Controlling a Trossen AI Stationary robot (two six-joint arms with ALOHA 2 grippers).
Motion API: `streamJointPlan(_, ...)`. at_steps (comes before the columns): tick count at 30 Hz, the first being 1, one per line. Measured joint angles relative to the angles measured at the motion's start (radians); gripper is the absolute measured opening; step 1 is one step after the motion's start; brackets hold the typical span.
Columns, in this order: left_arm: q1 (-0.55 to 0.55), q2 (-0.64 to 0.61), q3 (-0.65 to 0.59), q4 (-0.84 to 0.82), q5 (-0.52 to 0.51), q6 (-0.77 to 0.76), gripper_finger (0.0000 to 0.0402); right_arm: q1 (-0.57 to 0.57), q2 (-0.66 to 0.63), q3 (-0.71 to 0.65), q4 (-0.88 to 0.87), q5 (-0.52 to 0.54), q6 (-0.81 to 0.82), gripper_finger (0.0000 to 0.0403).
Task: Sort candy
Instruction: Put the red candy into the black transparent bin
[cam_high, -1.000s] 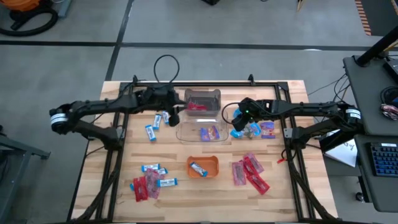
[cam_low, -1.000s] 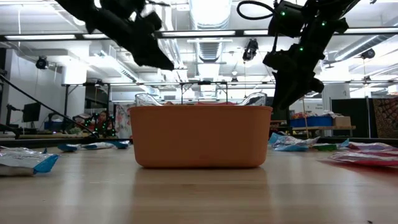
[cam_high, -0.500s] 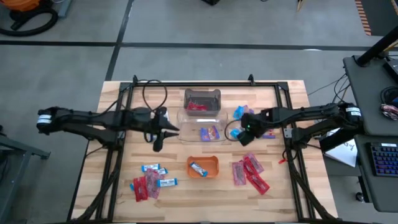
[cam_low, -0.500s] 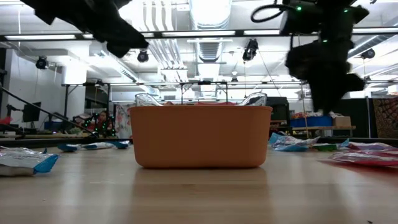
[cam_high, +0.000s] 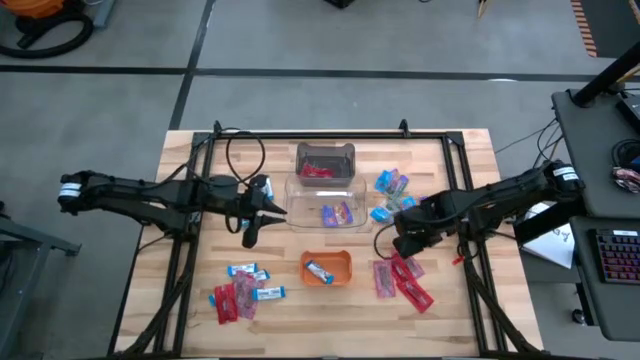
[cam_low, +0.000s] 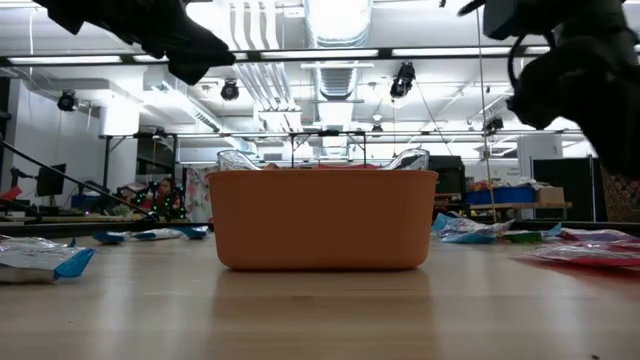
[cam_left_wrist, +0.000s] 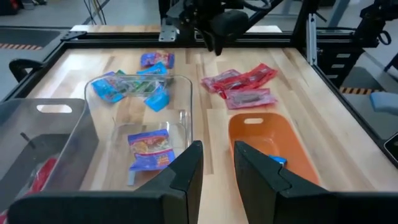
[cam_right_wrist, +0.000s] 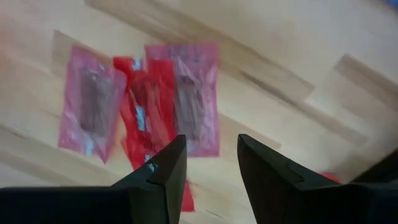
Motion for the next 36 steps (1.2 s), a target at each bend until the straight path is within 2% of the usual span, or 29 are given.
streamJointPlan(11,0.001,-0.002,0.002,0.0,-0.01,0.076,0.0075,0.106,0.0,0.0,0.018,0.024,0.134,0.0142)
streamJointPlan(14,0.001,-0.002,0.002,0.0,-0.056,0.101,0.0075,0.134,0.002,0.0,0.052,0.061,0.172,0.0155)
streamJointPlan(22,0.001,-0.006,0.002,0.005,-0.212,0.213,0.0075,0.216,0.004,0.0,0.216,0.062,0.293,0.0172)
streamJointPlan(27,0.001,-0.008,0.002,0.035,-0.227,0.295,0.0075,0.264,0.035,0.0,0.323,0.062,0.379,0.0171)
streamJointPlan(31,0.002,-0.007,0.002,0.048,-0.227,0.359,0.0075,0.294,0.09,0.0,0.386,0.042,0.431,0.0171)
streamJointPlan(36,0.006,-0.005,0.002,0.05,-0.227,0.417,0.0075,0.324,0.157,0.0,0.403,-0.032,0.515,0.0171)
